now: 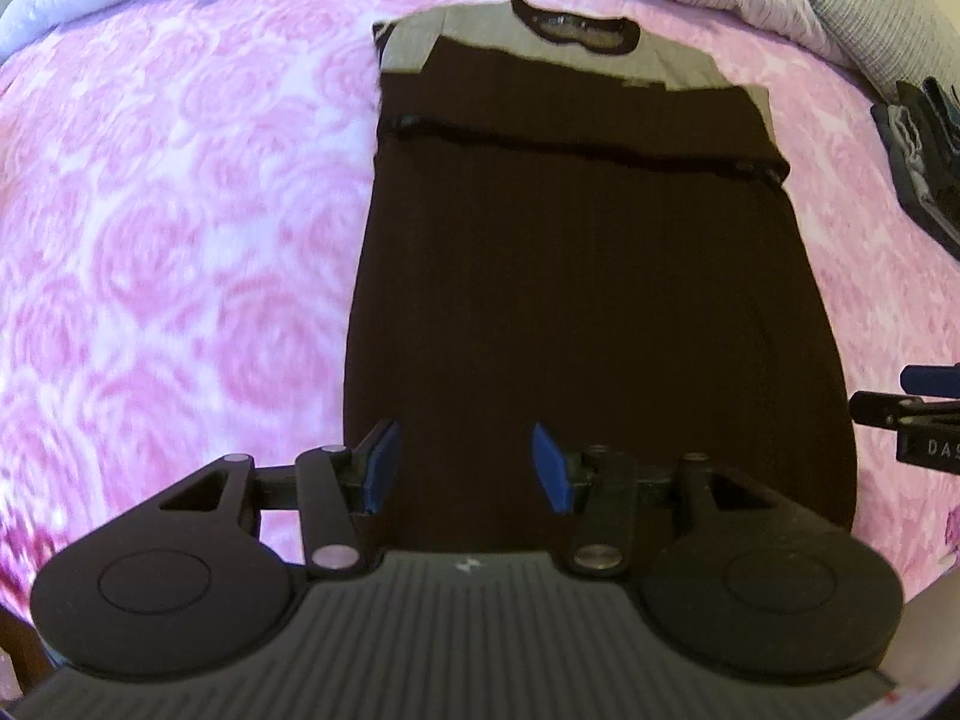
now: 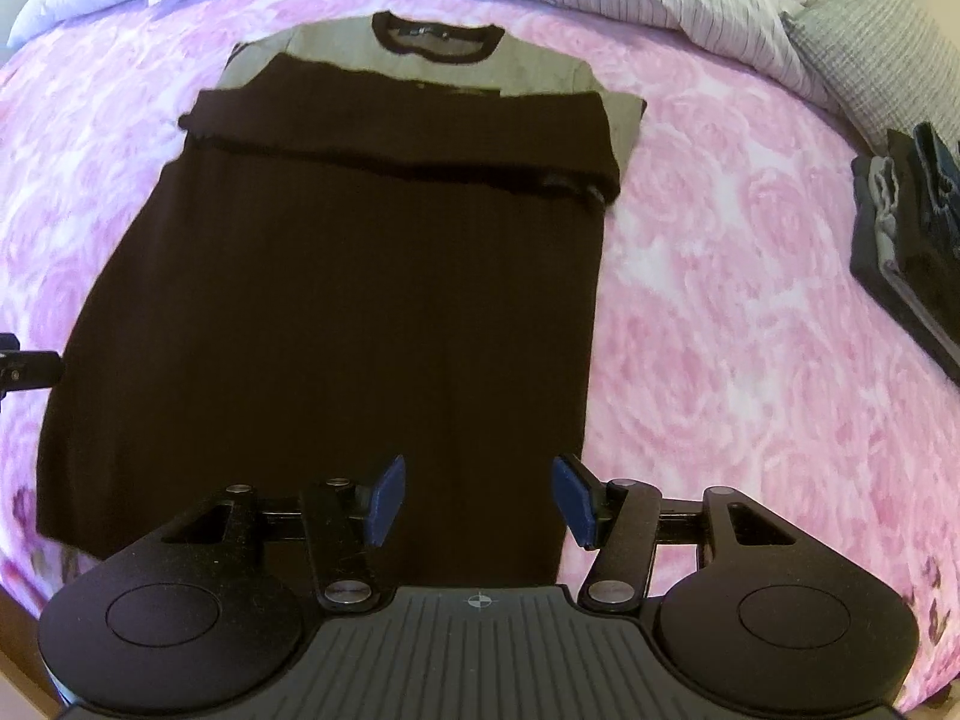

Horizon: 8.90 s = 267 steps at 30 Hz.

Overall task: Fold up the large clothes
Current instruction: 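Grasp the sweater's brown hem with the left tool while the right tool grasps it too, then lift the hem with both tools and fold it up toward the grey collar, then lower the folded hem onto the sweater and open both tools, then raise both tools away from the folded sweater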

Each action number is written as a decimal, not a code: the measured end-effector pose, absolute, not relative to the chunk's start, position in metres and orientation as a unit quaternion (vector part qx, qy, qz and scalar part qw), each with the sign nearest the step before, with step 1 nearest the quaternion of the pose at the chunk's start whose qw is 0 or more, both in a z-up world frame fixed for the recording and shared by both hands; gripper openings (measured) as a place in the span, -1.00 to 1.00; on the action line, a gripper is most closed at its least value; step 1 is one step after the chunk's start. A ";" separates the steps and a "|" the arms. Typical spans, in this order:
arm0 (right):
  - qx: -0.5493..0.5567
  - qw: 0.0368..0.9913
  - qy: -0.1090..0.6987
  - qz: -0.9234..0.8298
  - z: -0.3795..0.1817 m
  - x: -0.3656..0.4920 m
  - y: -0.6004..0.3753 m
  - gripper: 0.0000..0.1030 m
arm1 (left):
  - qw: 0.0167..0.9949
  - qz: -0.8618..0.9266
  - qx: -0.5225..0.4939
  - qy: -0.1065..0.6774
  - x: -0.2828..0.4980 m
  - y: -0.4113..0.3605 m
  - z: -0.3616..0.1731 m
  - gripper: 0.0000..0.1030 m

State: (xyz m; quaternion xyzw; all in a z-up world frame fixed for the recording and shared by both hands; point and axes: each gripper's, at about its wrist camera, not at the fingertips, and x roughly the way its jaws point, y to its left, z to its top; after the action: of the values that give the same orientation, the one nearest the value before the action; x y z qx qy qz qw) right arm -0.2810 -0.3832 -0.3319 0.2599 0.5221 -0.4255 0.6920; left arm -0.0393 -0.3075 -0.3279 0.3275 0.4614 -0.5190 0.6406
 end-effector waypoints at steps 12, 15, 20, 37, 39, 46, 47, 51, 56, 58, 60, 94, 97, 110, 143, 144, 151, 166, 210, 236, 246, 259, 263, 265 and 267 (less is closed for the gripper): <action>0.310 0.692 0.504 -0.414 -0.368 -0.315 -0.363 0.01 | 0.620 -0.527 0.316 0.488 -0.012 -0.269 -0.368 -0.11; 0.370 0.696 0.453 -0.416 -0.374 -0.350 -0.361 0.01 | 0.605 -0.536 0.289 0.513 0.006 -0.259 -0.375 -0.11; 0.476 0.680 0.367 -0.420 -0.391 -0.410 -0.355 0.01 | 0.598 -0.534 0.239 0.547 0.030 -0.245 -0.386 -0.11; 0.593 0.707 0.196 -0.333 -0.450 -0.441 -0.420 0.00 | 0.552 -0.553 0.019 0.624 0.093 -0.277 -0.439 -0.20; 0.582 0.720 0.205 -0.317 -0.446 -0.443 -0.416 -0.01 | 0.538 -0.563 0.025 0.627 0.093 -0.273 -0.442 -0.41; 0.631 0.690 0.185 -0.302 -0.450 -0.463 -0.380 -0.37 | 0.497 -0.574 0.037 0.650 0.079 -0.249 -0.451 -0.60; 0.636 0.684 0.184 -0.307 -0.451 -0.462 -0.376 -0.43 | 0.503 -0.570 0.042 0.648 0.077 -0.251 -0.450 -0.65; 0.632 0.671 0.216 -0.322 -0.447 -0.452 -0.383 -0.96 | 0.520 -0.594 0.105 0.605 0.067 -0.258 -0.436 -0.90; 0.603 0.695 0.227 -0.318 -0.418 -0.455 -0.377 -0.98 | 0.529 -0.614 0.119 0.574 0.068 -0.249 -0.414 -0.92; 0.598 0.703 0.223 -0.315 -0.406 -0.462 -0.368 -0.99 | 0.533 -0.618 0.113 0.567 0.068 -0.242 -0.405 -0.92; 0.602 0.703 0.219 -0.310 -0.398 -0.471 -0.355 -0.99 | 0.535 -0.615 0.106 0.569 0.068 -0.228 -0.398 -0.92; 0.601 0.682 0.175 -0.379 -0.324 -0.397 -0.546 -0.09 | 0.599 -0.569 -0.020 0.562 0.133 -0.436 -0.337 -0.61; 0.556 0.699 0.205 -0.401 -0.331 -0.392 -0.552 -0.05 | 0.619 -0.567 0.037 0.543 0.138 -0.449 -0.346 -0.58; 0.417 0.756 0.297 -0.408 -0.388 -0.347 -0.565 -0.05 | 0.588 -0.611 0.190 0.494 0.096 -0.498 -0.399 -0.37; 0.391 0.724 0.353 -0.446 -0.370 -0.361 -0.504 0.10 | 0.626 -0.583 0.211 0.473 0.087 -0.409 -0.369 -0.43; 0.406 0.720 0.351 -0.439 -0.370 -0.366 -0.492 0.10 | 0.622 -0.576 0.203 0.490 0.086 -0.395 -0.369 -0.43; 0.506 0.691 0.299 -0.420 -0.400 -0.393 -0.443 -0.12 | 0.598 -0.537 0.115 0.584 0.080 -0.331 -0.391 -0.53; 0.442 0.670 0.349 -0.485 -0.391 -0.386 -0.433 0.04 | 0.676 -0.516 0.189 0.491 0.052 -0.313 -0.374 -0.55; 0.492 0.622 0.257 -0.553 -0.359 -0.416 -0.241 -0.25 | 0.680 -0.552 0.209 0.435 0.104 -0.192 -0.348 -0.46; 0.266 0.729 0.276 -0.568 -0.401 -0.333 -0.233 -0.35 | 0.617 -0.685 0.236 0.307 -0.003 -0.216 -0.395 -0.25; 0.261 0.741 0.251 -0.565 -0.358 -0.329 -0.167 0.27 | 0.641 -0.664 0.251 0.292 -0.044 -0.150 -0.355 -0.01; 0.255 0.760 0.230 -0.552 -0.321 -0.337 -0.053 0.31 | 0.645 -0.668 0.259 0.267 -0.080 -0.037 -0.311 0.19; 0.250 0.767 0.222 -0.547 -0.315 -0.339 -0.039 0.31 | 0.645 -0.673 0.256 0.256 -0.085 -0.024 -0.301 0.21; 0.250 0.768 0.224 -0.546 -0.313 -0.338 -0.035 0.31 | 0.645 -0.674 0.255 0.254 -0.085 -0.021 -0.300 0.22; 0.249 0.769 0.227 -0.543 -0.313 -0.337 -0.034 0.31 | 0.644 -0.673 0.256 0.256 -0.085 -0.020 -0.299 0.23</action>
State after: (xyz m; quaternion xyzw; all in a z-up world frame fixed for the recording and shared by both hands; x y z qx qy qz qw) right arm -0.3373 -0.0338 -0.3134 0.2492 0.2272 -0.5429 0.7691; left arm -0.0853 -0.0203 -0.2990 0.2559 0.2565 -0.6734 0.6444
